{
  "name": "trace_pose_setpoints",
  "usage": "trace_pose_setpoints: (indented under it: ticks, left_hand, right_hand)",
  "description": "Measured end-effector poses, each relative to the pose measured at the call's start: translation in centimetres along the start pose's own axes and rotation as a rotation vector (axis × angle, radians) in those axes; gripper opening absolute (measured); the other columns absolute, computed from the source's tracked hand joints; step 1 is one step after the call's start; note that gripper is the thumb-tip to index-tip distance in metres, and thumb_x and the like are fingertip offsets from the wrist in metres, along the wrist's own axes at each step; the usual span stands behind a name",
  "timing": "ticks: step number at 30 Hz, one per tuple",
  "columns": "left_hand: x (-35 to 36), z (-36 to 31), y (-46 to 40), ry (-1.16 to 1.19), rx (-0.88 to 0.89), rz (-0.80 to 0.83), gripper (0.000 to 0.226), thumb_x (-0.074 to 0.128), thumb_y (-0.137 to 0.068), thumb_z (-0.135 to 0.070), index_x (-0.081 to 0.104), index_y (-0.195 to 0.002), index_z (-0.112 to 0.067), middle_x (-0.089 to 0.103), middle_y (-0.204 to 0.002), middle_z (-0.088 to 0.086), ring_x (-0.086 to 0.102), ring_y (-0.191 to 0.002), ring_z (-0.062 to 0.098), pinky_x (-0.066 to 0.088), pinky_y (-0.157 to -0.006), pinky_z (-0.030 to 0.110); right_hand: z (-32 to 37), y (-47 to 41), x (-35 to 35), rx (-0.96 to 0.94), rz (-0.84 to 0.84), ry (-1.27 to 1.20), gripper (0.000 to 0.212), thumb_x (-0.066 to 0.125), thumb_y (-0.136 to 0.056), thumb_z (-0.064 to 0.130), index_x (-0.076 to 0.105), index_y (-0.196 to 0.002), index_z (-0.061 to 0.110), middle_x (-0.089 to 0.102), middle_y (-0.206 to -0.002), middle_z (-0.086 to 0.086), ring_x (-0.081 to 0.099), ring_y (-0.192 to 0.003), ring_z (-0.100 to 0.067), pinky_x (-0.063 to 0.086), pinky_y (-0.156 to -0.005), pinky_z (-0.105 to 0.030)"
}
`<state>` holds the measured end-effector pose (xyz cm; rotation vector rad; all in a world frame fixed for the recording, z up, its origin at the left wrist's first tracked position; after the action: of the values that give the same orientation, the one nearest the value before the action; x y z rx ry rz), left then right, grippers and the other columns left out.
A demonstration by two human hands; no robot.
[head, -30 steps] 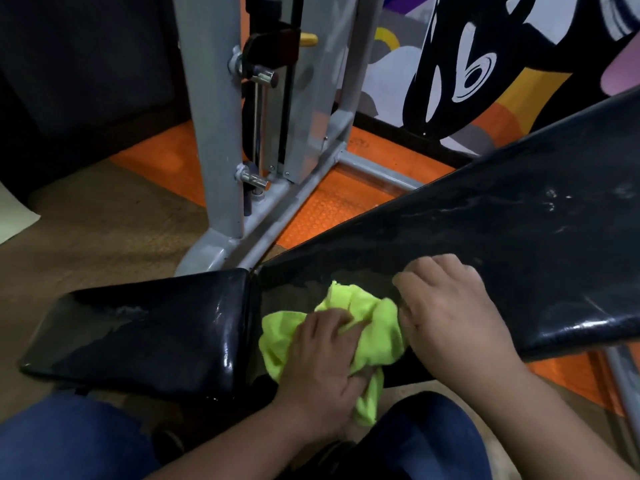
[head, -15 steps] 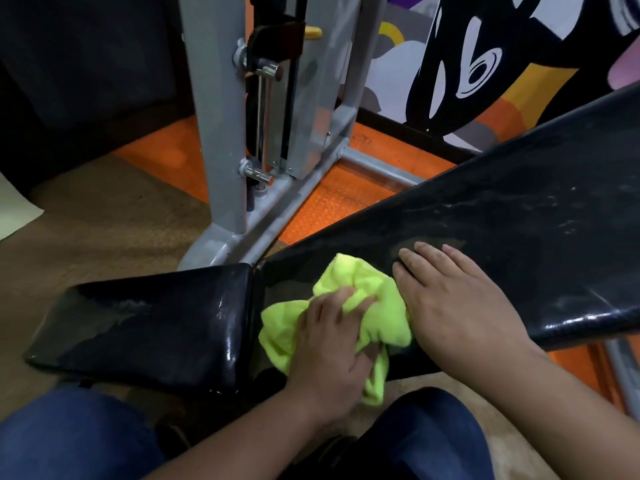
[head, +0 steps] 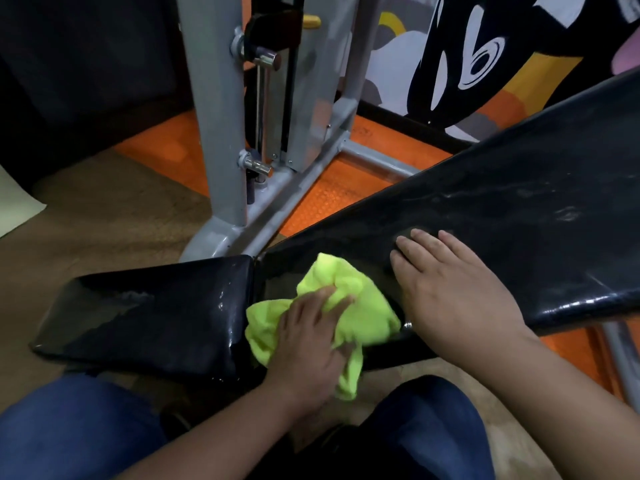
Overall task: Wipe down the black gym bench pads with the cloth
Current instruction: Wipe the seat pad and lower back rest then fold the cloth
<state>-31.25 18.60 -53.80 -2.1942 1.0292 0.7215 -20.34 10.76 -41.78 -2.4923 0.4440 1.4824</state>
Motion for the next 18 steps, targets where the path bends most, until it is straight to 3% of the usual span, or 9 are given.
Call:
trace_pose_setpoints:
  ticks: [2, 5, 9, 13, 16, 18]
  left_hand:
    - [0.5, -1.4, 0.8, 0.000, -0.014, -0.002, 0.063, 0.045, -0.082, -0.048, 0.026, -0.142, -0.042, 0.031, -0.151, -0.003, 0.032, -0.134, 0.024, 0.034, -0.106, 0.049]
    - [1.4, -0.7, 2.7, -0.044, 0.196, 0.080, 0.074, 0.050, -0.077, -0.045, 0.023, -0.146, -0.040, 0.028, -0.152, -0.002, 0.034, -0.133, 0.026, 0.039, -0.102, 0.052]
    - [0.3, 0.2, 0.5, 0.010, -0.064, 0.011, 0.061, 0.042, -0.083, -0.049, 0.024, -0.141, -0.046, 0.028, -0.152, -0.008, 0.026, -0.135, 0.019, 0.031, -0.108, 0.047]
    - [1.3, -0.3, 1.9, -0.013, 0.126, 0.127, 0.067, 0.044, -0.082, -0.048, 0.021, -0.145, -0.045, 0.022, -0.156, -0.009, 0.024, -0.139, 0.020, 0.028, -0.110, 0.047]
    - [0.3, 0.7, -0.6, 0.006, -0.050, 0.090, 0.061, 0.032, -0.085, -0.055, 0.023, -0.144, -0.045, 0.019, -0.154, -0.014, 0.015, -0.140, 0.013, 0.022, -0.114, 0.044]
    - [0.2, -0.3, -0.6, 0.016, -0.034, 0.069, 0.059, 0.034, -0.086, -0.054, 0.027, -0.144, -0.041, 0.022, -0.153, -0.013, 0.016, -0.140, 0.011, 0.020, -0.114, 0.038]
  right_hand:
    - [0.1, 0.0, 0.0, 0.007, -0.004, -0.010, 0.052, 0.037, -0.091, 0.023, 0.059, -0.134, 0.003, 0.055, -0.142, -0.018, 0.046, -0.137, -0.035, 0.029, -0.116, -0.051]
    - [0.1, 0.3, 0.0, 0.013, -0.031, -0.030, 0.053, 0.033, -0.091, 0.023, 0.061, -0.132, 0.001, 0.057, -0.140, -0.020, 0.048, -0.135, -0.036, 0.027, -0.115, -0.050]
    - [0.0, 0.0, 0.1, 0.012, -0.037, -0.024, 0.051, 0.037, -0.090, 0.022, 0.063, -0.129, 0.002, 0.058, -0.138, -0.019, 0.050, -0.133, -0.036, 0.023, -0.114, -0.048]
    - [0.1, 0.3, 0.1, 0.011, -0.041, -0.033, 0.051, 0.038, -0.090, 0.022, 0.062, -0.130, 0.002, 0.058, -0.139, -0.019, 0.049, -0.134, -0.035, 0.022, -0.115, -0.048]
    - [0.1, 0.0, 0.1, 0.014, -0.032, -0.041, 0.051, 0.038, -0.090, 0.022, 0.062, -0.130, 0.002, 0.058, -0.139, -0.018, 0.048, -0.135, -0.035, 0.026, -0.116, -0.048]
    - [0.2, 0.0, 0.1, 0.015, -0.023, -0.042, 0.051, 0.039, -0.090, 0.022, 0.062, -0.131, 0.003, 0.057, -0.140, -0.017, 0.047, -0.136, -0.034, 0.029, -0.117, -0.050]
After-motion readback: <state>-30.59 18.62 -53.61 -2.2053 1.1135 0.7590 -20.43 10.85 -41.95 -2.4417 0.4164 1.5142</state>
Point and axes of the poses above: each hand's wrist, its own y-axis away from the middle knuckle, its own x-axis out of the palm, z = x × y, the point moved 8 cm from there along -y, towards the middle knuckle
